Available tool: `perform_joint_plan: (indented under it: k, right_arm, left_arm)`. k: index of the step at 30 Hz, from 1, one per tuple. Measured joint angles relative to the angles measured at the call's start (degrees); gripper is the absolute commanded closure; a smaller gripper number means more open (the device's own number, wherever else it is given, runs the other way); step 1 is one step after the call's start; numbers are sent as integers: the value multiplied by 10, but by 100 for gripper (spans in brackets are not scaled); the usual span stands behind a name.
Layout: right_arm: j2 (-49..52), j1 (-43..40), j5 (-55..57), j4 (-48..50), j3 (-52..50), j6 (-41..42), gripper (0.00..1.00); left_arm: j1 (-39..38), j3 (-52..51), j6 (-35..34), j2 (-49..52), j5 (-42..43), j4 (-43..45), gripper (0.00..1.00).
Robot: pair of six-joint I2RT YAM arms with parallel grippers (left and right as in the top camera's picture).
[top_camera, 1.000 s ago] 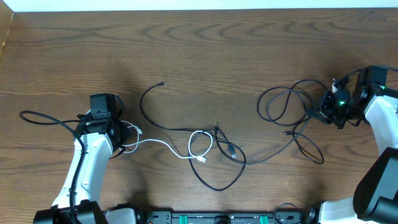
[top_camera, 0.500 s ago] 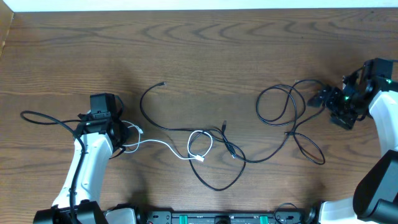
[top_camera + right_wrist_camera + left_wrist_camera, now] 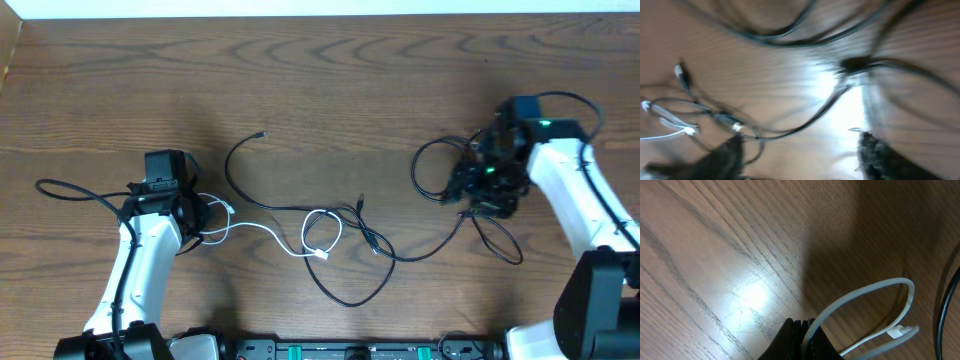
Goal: Untangle cables
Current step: 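Release the black cable and move the right gripper back toward center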
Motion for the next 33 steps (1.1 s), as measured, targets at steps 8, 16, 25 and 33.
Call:
perform_joint_plan:
  k: [8, 16, 25, 33]
  right_arm:
    - [0, 107, -42, -1, 0, 157, 47]
    - [0, 200, -28, 1, -39, 462, 46]
    - [0, 271, -12, 75, -112, 690, 62]
    - [-2, 290, 7, 171, -178, 766, 70]
  left_arm:
    - [0, 0, 0, 0, 4, 0, 92]
    - [0, 0, 0, 0, 4, 0, 92]
    - [0, 0, 0, 0, 4, 3, 92]
    - [0, 0, -2, 0, 4, 4, 92]
